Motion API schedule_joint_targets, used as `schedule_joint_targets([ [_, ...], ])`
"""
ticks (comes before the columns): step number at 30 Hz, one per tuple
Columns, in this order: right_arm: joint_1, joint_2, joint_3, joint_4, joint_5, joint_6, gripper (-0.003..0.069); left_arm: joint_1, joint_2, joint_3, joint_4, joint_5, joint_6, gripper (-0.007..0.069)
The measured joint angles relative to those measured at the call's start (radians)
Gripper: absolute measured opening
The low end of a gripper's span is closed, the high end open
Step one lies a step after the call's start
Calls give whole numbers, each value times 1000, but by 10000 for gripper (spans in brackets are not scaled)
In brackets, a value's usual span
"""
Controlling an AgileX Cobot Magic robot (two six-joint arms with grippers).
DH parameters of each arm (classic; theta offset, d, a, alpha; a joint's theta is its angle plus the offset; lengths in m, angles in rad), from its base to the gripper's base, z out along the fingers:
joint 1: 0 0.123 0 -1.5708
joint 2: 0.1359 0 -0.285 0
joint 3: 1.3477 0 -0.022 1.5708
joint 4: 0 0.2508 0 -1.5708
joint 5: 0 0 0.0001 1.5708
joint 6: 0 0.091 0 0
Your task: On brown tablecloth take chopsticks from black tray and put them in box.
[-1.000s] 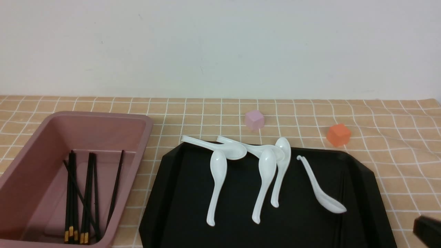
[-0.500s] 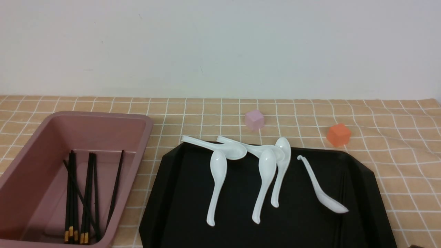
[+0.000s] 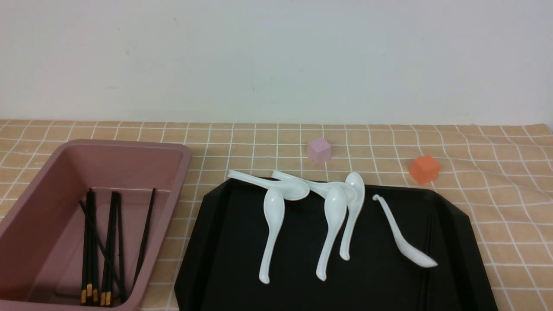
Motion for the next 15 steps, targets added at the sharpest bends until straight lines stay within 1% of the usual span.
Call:
schedule_joint_targets([
  [5,-132,-79,4,-9,46,10,25,0,0,0,0,-1,0,238],
  [8,-177,-80,2,-14,87,11,29,0,0,0,0,-1,0,238],
  [10,-179,-80,0,-14,101,11,32,0,0,0,0,-1,0,238],
  [15,-140,-80,-1,-14,104,9,33,0,0,0,0,-1,0,238],
])
